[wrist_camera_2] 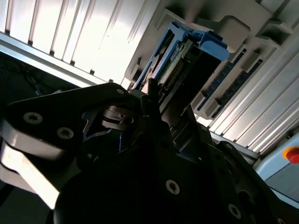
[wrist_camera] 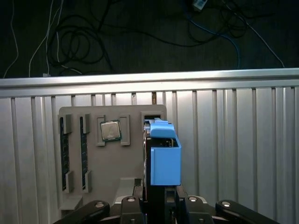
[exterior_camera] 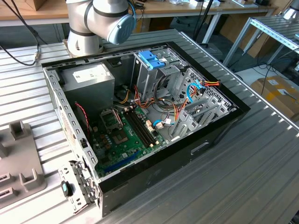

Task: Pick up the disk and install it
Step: 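Pick up the disk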

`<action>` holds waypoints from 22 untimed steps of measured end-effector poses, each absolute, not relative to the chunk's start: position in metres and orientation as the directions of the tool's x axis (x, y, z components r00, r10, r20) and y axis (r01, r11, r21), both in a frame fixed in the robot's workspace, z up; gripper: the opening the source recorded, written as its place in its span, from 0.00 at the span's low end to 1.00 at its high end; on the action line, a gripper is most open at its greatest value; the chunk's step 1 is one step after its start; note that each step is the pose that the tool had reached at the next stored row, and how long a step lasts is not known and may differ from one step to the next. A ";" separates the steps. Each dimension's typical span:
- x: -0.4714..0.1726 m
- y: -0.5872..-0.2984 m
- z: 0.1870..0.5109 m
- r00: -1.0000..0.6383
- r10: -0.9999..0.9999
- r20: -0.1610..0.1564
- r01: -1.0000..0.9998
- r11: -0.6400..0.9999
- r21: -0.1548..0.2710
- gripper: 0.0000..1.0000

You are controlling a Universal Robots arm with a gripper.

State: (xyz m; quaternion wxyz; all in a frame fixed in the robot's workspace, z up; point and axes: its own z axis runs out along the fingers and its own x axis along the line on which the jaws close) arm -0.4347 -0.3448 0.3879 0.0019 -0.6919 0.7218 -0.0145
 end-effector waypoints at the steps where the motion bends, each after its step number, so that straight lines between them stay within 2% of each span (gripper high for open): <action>1: -0.435 -0.345 0.389 -0.043 -0.999 0.017 -0.999 0.042 -0.024 0.35; 22: -0.435 -0.345 0.402 -0.043 -0.999 0.017 -0.999 0.042 -0.024 0.35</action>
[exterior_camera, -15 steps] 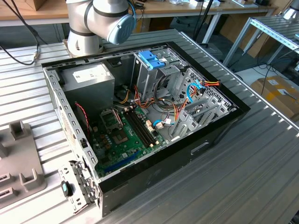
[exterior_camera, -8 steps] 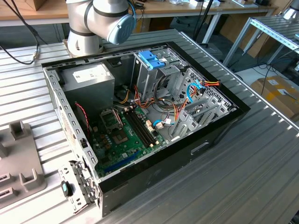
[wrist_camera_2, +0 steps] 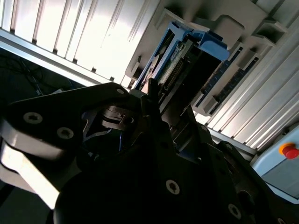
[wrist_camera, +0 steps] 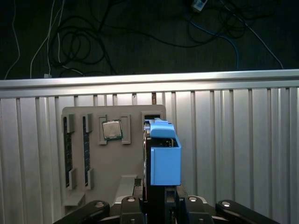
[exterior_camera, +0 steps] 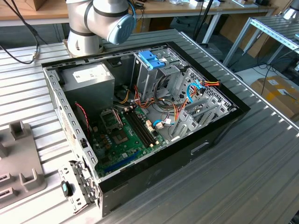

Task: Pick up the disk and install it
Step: 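Pick up the disk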

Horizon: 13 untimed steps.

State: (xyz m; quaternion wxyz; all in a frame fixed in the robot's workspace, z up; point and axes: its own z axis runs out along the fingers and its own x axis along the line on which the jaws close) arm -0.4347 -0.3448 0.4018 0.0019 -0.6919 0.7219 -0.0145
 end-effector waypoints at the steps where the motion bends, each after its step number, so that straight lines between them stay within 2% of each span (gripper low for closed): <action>1: -0.435 -0.345 0.402 -0.043 -0.999 0.017 -0.999 0.042 -0.024 0.35; 13: -0.435 -0.344 0.406 -0.043 -0.999 0.018 -0.999 0.042 -0.024 0.35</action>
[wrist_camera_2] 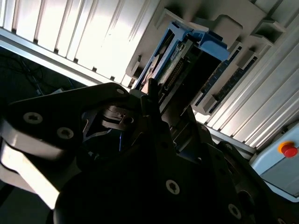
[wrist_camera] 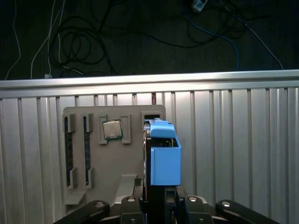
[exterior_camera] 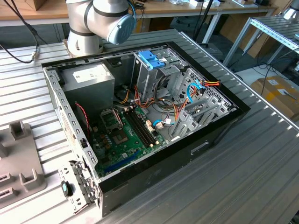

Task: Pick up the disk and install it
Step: 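Pick up the disk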

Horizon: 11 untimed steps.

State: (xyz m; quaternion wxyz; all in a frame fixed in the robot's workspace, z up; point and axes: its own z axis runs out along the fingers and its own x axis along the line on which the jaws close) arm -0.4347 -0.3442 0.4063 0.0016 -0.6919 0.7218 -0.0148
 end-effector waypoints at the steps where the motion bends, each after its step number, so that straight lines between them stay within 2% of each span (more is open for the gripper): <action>1: -0.435 -0.344 0.407 -0.043 -0.999 0.018 -0.999 0.042 -0.024 0.35; 11: -0.435 -0.344 0.417 -0.043 -0.999 0.018 -0.999 0.042 -0.024 0.35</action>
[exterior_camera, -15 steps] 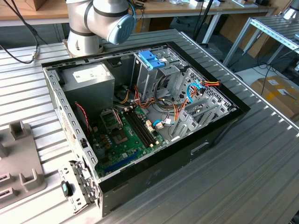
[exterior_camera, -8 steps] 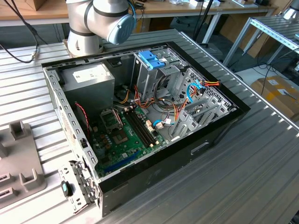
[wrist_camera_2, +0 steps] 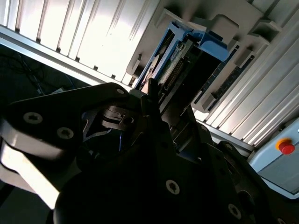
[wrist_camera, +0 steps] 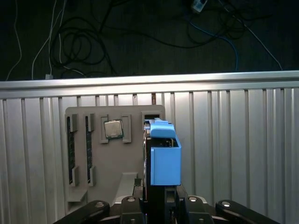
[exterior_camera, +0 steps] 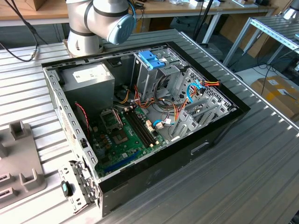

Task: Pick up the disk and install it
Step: 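Pick up the disk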

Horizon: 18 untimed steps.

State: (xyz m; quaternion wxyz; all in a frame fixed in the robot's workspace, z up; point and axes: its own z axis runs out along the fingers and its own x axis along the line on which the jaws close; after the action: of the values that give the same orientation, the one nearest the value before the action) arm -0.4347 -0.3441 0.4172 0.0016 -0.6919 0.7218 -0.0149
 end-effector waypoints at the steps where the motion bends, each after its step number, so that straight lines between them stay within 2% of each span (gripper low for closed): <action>1: -0.435 -0.344 0.418 -0.043 -0.999 0.018 -0.999 0.042 -0.024 0.35; 18: -0.435 -0.344 0.423 -0.043 -0.999 0.018 -0.999 0.042 -0.024 0.35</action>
State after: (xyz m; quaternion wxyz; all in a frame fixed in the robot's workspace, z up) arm -0.4347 -0.3441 0.4227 0.0016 -0.6919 0.7218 -0.0149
